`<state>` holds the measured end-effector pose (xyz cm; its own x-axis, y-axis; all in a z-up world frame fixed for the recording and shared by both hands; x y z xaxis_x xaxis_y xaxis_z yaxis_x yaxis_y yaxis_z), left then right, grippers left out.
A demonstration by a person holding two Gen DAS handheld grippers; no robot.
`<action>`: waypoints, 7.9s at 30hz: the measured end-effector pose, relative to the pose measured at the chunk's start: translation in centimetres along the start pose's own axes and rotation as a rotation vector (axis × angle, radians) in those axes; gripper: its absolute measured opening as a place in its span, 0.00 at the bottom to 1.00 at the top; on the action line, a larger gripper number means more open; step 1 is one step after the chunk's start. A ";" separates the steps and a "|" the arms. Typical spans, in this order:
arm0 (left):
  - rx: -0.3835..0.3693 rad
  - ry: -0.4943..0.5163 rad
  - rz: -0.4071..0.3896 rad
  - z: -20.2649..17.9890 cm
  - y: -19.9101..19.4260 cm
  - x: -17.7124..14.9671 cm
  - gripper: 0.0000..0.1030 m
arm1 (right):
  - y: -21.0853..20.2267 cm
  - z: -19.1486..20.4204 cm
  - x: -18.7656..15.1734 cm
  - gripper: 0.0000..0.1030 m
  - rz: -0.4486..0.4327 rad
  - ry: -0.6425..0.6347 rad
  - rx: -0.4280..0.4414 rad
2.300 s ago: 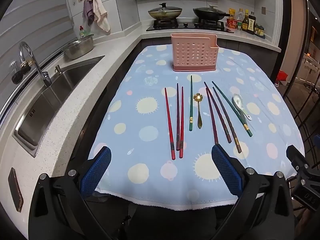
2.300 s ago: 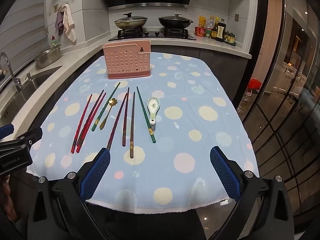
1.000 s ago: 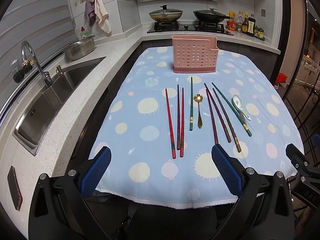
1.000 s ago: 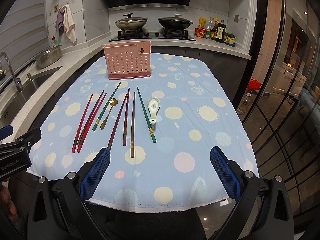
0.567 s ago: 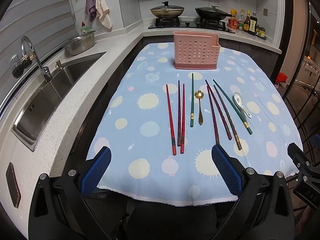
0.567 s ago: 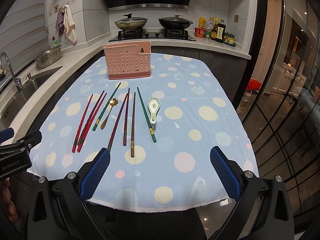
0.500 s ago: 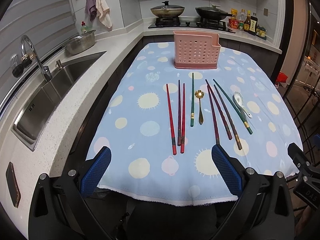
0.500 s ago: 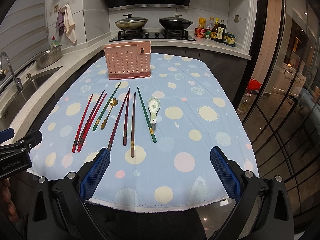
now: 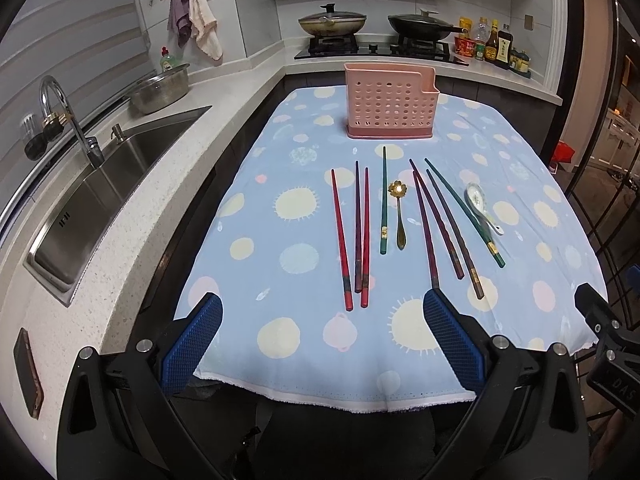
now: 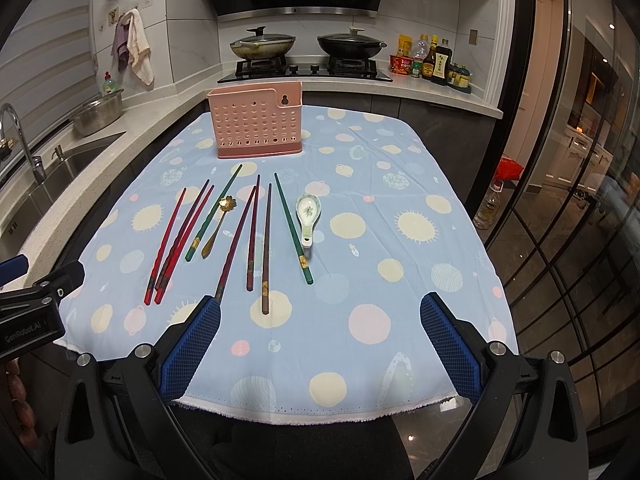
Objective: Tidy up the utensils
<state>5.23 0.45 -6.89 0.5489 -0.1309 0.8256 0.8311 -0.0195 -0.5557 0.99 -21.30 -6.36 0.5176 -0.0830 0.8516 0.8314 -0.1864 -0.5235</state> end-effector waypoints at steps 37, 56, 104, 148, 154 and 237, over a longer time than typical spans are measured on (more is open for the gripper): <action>-0.026 -0.018 0.019 0.0 0.4 -0.1 0.93 | 0.2 0.1 0.0 0.93 0.002 0.000 0.000; -0.074 -0.079 0.123 1.5 6.0 -1.6 0.93 | 3.5 -0.8 -0.3 0.93 0.060 0.017 -0.013; -0.121 -0.054 0.291 1.7 16.0 -5.8 0.29 | 21.1 0.5 -1.5 0.17 0.287 0.201 0.095; -0.205 -0.153 0.114 2.6 11.1 0.6 0.07 | 14.9 -1.1 1.7 0.07 0.168 0.257 0.158; -0.199 -0.161 -0.002 3.3 11.1 6.5 0.06 | 15.1 -0.7 4.2 0.06 0.128 0.247 0.177; -0.172 -0.181 0.047 2.2 17.8 6.4 0.56 | 16.6 1.9 3.3 0.41 0.134 0.088 0.182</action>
<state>23.77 1.48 -11.30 0.6066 0.0440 0.7938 0.7853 -0.1884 -0.5897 16.91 -22.80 -12.28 0.6125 -0.1817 0.7693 0.7836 0.0112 -0.6212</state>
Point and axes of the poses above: each gripper's, at about its wrist camera, not at the fingertips, and y roughly the way its jaws point, z to its left, x to its top, the point moved 9 cm from there along y, roughly the way its jaws point, and after that the axes turned 14 degrees about -z, right-handed, at the moved point
